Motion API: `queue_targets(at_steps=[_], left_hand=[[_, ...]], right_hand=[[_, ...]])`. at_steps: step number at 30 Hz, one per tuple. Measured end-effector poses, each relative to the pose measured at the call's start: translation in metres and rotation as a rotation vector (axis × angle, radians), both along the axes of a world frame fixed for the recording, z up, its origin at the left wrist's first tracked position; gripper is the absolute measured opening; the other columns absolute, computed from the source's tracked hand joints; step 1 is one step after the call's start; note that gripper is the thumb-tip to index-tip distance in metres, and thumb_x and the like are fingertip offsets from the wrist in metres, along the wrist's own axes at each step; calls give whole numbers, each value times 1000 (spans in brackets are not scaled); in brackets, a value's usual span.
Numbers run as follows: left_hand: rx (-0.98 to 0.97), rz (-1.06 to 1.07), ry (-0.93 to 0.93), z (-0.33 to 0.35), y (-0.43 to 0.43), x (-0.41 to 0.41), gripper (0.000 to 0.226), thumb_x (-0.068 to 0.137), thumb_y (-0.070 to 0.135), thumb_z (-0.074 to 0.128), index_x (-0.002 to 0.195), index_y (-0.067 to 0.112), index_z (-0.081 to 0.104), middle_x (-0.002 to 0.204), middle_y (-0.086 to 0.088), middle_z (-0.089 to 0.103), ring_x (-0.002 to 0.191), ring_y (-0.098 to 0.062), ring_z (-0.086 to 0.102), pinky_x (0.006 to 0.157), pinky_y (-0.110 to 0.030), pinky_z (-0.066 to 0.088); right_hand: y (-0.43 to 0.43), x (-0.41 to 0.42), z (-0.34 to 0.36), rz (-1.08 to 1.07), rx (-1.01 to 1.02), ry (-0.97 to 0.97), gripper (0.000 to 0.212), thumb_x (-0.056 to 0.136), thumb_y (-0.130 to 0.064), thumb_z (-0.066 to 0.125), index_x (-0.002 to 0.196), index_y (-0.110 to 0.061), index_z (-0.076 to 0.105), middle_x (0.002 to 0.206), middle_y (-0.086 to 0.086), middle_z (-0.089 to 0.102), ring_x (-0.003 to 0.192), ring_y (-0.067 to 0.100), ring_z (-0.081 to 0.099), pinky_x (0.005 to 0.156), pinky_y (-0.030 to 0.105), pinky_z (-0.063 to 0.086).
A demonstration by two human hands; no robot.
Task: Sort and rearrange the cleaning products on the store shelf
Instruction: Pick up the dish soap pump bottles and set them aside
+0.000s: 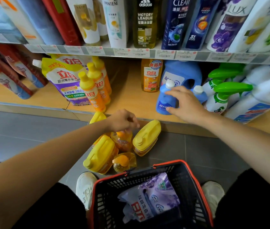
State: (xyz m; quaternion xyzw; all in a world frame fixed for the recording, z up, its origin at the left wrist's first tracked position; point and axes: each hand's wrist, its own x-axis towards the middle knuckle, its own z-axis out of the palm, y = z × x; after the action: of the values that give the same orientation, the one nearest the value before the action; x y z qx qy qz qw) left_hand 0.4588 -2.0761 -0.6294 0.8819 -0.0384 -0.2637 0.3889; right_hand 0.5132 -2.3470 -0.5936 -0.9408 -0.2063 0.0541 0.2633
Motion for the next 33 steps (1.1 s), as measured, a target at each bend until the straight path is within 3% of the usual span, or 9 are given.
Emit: queue_targets(at_steps=[4,9,12,16,19,22,27,31,33], left_hand=[[-190,306,-37,-19,-13,54,2,94,16,69,94,18,70,90,-2,71,80,-17,68,59,-21,56],[-334,690,-157,-50,-22,123,53,87,30,79,133,15,55,116,-2,65,107,-20,64,85,-33,56],[-358,743,-224,-64,-25,157,80,79,39,84,145,19,44,140,-2,56,121,-16,55,99,-34,51],[-495,672,-203,-75,-31,193,113,68,39,92,157,20,27,155,-2,45,136,-15,46,98,-27,48],[-543,607,-228,-81,-37,205,110,66,36,94,155,25,30,137,11,57,119,-4,53,78,-11,49],[-581,632,-298,-88,-35,205,91,68,31,94,143,22,42,124,15,60,111,2,57,77,-13,52],[-461,671,-401,-103,-25,187,74,55,36,98,111,25,51,104,5,58,96,-9,59,86,-37,58],[-459,598,-464,-96,-35,180,100,53,48,96,135,25,44,131,9,55,115,-1,55,91,-20,52],[-495,582,-495,-86,-43,184,99,56,44,96,138,25,44,136,7,58,120,-5,58,96,-25,55]], right_hand=[[2,23,1,-15,27,-33,69,83,-21,77,145,-16,48,149,6,40,134,30,41,109,43,38],[11,40,-16,-120,173,-84,60,85,-18,76,140,-17,53,138,6,54,128,28,50,105,42,42],[10,49,-23,-148,180,-168,48,85,-16,75,131,-17,62,124,8,62,117,29,57,96,47,47],[9,58,-25,-187,235,-230,28,87,-19,72,115,-19,70,110,2,70,102,24,62,87,44,50],[11,61,-26,-194,254,-240,21,86,-19,73,107,-19,71,102,0,70,95,22,63,83,45,50],[12,64,-25,-213,261,-235,19,85,-19,74,104,-19,73,99,-1,71,89,19,63,81,43,51],[15,65,-26,-232,255,-249,19,83,-21,75,103,-20,74,97,-3,72,86,17,64,80,41,52],[14,66,-27,-233,246,-244,20,83,-22,76,103,-21,74,97,-4,72,86,18,65,79,43,53],[14,66,-28,-227,241,-245,20,84,-22,75,103,-20,74,96,-3,73,85,20,65,78,44,53]])
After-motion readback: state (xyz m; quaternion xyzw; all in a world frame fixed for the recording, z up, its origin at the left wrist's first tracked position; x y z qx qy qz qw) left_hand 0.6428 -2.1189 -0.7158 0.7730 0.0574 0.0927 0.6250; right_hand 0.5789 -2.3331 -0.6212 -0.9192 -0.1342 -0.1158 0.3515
